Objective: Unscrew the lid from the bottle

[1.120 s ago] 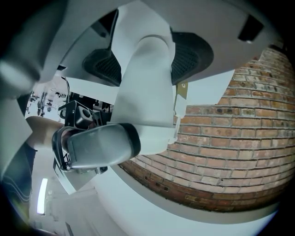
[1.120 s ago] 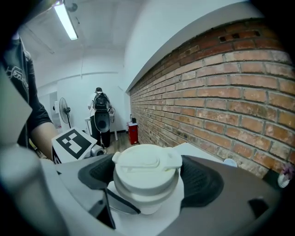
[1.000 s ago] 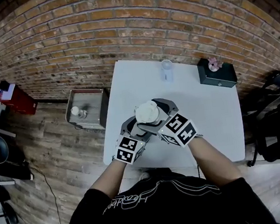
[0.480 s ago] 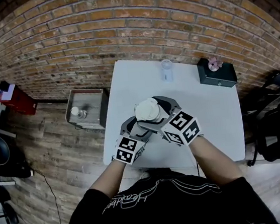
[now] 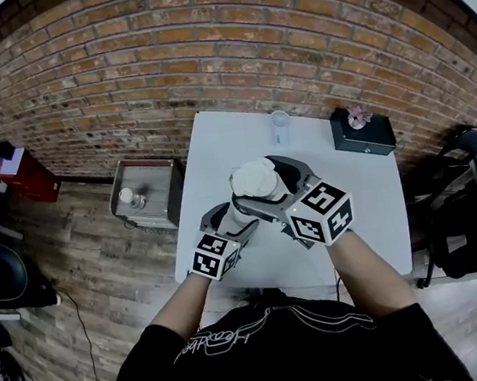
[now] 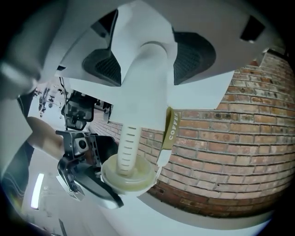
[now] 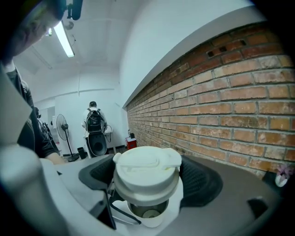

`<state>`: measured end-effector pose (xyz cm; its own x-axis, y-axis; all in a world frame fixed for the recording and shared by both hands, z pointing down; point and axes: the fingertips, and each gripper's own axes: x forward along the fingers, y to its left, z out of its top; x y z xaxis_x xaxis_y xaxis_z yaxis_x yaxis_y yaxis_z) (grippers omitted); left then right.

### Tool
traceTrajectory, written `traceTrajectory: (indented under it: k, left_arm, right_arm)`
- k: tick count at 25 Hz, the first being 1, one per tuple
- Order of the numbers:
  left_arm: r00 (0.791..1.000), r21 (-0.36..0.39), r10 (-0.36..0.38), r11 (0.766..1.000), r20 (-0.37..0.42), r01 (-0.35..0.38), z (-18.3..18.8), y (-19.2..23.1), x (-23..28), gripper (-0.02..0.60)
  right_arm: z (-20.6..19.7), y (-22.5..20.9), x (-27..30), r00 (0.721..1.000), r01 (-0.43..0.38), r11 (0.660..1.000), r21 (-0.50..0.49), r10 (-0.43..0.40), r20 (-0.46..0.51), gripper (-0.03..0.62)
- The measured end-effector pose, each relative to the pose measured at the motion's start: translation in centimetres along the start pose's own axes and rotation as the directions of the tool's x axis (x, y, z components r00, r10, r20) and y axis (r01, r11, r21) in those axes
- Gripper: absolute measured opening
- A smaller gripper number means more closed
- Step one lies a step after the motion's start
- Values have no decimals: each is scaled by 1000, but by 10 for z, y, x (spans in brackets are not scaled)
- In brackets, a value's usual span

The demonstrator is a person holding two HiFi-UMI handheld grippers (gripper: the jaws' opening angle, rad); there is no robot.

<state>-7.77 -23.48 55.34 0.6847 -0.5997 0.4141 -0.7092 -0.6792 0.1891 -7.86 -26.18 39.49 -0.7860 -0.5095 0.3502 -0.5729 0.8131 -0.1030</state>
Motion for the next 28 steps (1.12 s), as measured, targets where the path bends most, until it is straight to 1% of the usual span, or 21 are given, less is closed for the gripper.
traceTrajectory:
  k: [6, 9, 11, 12, 14, 15, 17, 18, 19, 21, 24, 28]
  left_arm:
    - [1000, -14, 2, 1000, 27, -1, 10, 4, -24, 357]
    - [999, -7, -3, 1000, 41, 4, 14, 5, -44, 357]
    - [998, 0, 11, 1000, 64, -11, 19, 8, -63, 357]
    - [996, -1, 26, 1000, 84, -26, 22, 10, -74, 340]
    - [990, -20, 53, 999, 128, -51, 29, 14, -97, 245]
    - [987, -34, 62, 998, 147, -57, 34, 14, -107, 213]
    - [978, -51, 66, 997, 198, -57, 49, 12, -129, 104]
    - [970, -51, 55, 998, 236, -44, 61, 8, -140, 73]
    - [960, -49, 35, 999, 276, -22, 74, 2, -151, 56]
    - [941, -51, -9, 998, 339, 28, 100, -13, -172, 41]
    - [927, -48, -50, 996, 372, 73, 126, -36, -200, 34]
    - [911, -33, -88, 993, 402, 111, 149, -70, -229, 34]
  right_arm:
    - [32, 6, -14, 998, 34, 999, -35, -32, 62, 428]
    - [48, 9, -24, 994, 60, 997, -47, -55, 92, 428]
    - [60, 13, -33, 991, 76, 995, -66, -68, 117, 428]
    - [67, 17, -38, 988, 84, 993, -79, -73, 133, 428]
    - [79, 24, -49, 982, 103, 989, -103, -85, 167, 428]
    - [84, 28, -55, 979, 114, 987, -110, -93, 184, 428]
    - [94, 35, -68, 970, 134, 985, -113, -107, 219, 428]
    - [98, 40, -75, 965, 143, 983, -112, -114, 236, 428]
    - [101, 44, -81, 961, 152, 982, -111, -120, 251, 428]
    - [102, 54, -94, 953, 168, 980, -106, -134, 272, 428]
    - [96, 68, -114, 945, 187, 978, -89, -154, 289, 428]
    - [69, 89, -141, 947, 187, 981, -52, -165, 275, 428]
